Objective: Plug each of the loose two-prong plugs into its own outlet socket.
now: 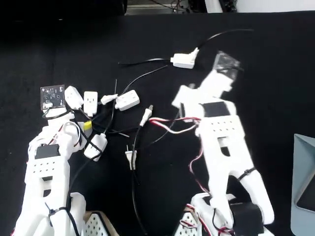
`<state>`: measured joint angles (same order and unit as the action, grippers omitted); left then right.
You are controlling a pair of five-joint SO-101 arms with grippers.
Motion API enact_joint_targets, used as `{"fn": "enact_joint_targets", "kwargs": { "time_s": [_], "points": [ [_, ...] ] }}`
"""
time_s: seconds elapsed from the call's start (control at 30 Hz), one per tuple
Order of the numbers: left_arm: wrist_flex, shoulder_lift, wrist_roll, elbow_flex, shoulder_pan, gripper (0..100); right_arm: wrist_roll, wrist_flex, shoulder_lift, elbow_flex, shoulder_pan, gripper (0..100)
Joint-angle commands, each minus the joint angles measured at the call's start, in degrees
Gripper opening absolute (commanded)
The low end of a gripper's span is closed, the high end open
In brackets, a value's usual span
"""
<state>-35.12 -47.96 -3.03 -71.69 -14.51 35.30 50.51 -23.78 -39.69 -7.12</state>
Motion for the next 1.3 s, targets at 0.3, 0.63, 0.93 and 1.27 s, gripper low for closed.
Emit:
{"fn": "enact_joint_targets", "kwargs": {
  "time_s": [0.3,0.63,0.93,1.27],
  "points": [
    [1.14,-0.79,0.53,0.66,-0.66,27,-14.51,9.32,-2.68,-1.27,3.43,26.6],
    [1.14,-0.62,0.44,0.66,-0.66,27,-72.00,11.69,-2.15,-3.91,8.97,26.6],
    [1.23,-0.62,0.26,0.66,-0.57,27,-107.08,19.60,-2.15,-4.62,16.88,26.6],
    [1.93,-0.44,0.26,0.57,-0.57,27,-112.00,12.40,2.59,-13.41,15.12,26.6]
  ]
}}
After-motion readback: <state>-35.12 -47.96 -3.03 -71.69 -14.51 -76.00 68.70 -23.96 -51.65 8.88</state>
